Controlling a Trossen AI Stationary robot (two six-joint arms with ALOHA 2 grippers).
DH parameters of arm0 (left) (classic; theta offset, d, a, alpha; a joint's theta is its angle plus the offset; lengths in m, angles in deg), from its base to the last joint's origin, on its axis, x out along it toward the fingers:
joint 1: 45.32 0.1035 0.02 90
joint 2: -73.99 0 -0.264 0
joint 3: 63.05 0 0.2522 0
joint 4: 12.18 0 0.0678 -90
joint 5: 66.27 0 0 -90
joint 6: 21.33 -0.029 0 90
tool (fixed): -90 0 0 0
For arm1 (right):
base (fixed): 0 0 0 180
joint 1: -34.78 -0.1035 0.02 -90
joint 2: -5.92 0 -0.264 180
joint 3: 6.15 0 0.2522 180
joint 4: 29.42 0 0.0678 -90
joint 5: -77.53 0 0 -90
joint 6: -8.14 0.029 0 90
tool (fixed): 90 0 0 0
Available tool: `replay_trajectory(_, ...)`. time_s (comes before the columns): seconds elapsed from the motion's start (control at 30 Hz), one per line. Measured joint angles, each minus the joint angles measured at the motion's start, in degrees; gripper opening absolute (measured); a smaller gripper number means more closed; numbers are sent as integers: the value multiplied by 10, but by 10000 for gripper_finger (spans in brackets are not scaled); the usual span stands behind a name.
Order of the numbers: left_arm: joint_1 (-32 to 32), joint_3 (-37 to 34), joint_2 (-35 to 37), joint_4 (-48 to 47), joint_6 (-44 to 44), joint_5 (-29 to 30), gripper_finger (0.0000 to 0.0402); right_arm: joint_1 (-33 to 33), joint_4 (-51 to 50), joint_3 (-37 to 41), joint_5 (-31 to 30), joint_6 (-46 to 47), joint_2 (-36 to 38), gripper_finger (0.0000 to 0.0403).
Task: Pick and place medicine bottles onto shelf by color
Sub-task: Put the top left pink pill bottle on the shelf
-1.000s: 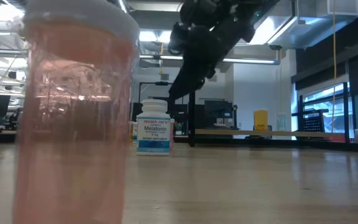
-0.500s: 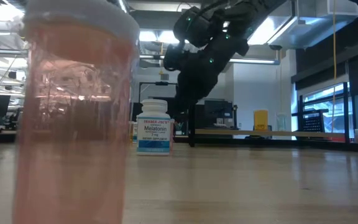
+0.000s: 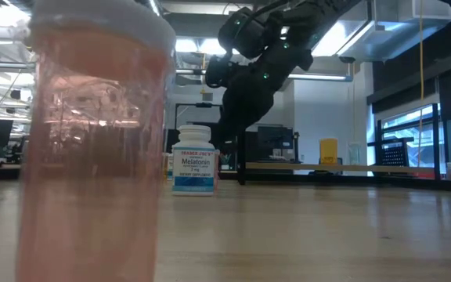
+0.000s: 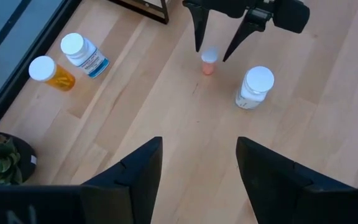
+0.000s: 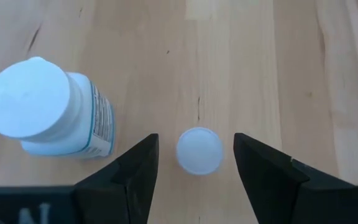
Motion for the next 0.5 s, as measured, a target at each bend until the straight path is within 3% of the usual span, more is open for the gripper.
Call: replay_trajectory(0.5,0,0,0,0,1,0,199,0,18,0,0,1,-25,211)
